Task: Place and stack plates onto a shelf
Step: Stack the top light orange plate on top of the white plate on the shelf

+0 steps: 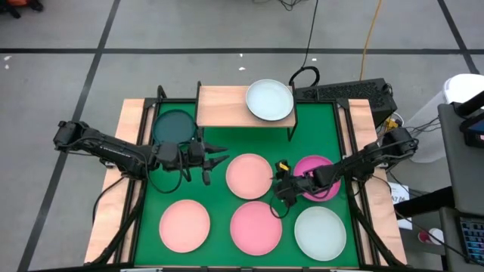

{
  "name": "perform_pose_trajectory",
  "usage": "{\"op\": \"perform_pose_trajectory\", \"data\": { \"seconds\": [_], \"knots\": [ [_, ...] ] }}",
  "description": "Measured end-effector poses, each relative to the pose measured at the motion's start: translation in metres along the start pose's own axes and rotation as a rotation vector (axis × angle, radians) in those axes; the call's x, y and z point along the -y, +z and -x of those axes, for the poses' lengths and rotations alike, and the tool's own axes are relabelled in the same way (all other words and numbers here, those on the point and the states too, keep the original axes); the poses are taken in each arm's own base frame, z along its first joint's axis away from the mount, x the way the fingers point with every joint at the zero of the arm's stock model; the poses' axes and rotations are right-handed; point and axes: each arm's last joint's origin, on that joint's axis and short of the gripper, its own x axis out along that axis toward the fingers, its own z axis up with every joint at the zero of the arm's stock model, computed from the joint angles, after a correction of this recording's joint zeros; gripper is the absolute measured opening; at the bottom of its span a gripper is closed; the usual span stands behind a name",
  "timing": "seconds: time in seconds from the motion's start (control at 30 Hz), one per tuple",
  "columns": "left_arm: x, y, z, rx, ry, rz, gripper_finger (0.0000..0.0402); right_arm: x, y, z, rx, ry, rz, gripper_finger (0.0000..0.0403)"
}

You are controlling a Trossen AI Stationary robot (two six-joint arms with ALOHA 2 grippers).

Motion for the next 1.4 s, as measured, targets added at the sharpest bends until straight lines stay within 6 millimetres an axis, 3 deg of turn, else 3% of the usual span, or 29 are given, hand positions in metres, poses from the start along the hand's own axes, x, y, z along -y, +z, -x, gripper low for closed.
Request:
{"op": "perform_pose_trajectory", "data": {
  "seconds": [0.37, 0.73, 0.87, 1.1, 1.4],
  "knots": [
    [0.0, 0.0, 0.0, 0.0, 0.0, 0.004, 0.012, -0.001, 0.0, 0.0, 0.008, 0.014, 0.053, 0.0148],
    [0.0, 0.001, 0.0, 0.005, 0.0, 0.008, 0.012, -0.01, -0.003, -0.02, 0.006, 0.024, 0.107, 0.0145],
    [0.0, 0.0, 0.0, 0.003, 0.0, 0.008, 0.012, -0.011, -0.003, -0.023, 0.005, 0.024, 0.108, 0.0116],
    [0.0, 0.0, 0.0, 0.001, 0.0, 0.005, 0.012, -0.006, 0.001, -0.014, 0.036, 0.014, 0.121, 0.0011],
    [0.0, 0.0, 0.0, 0.001, 0.0, 0.004, 0.012, 0.001, 0.017, 0.014, 0.168, -0.003, 0.118, 0.0004]
  ]
}}
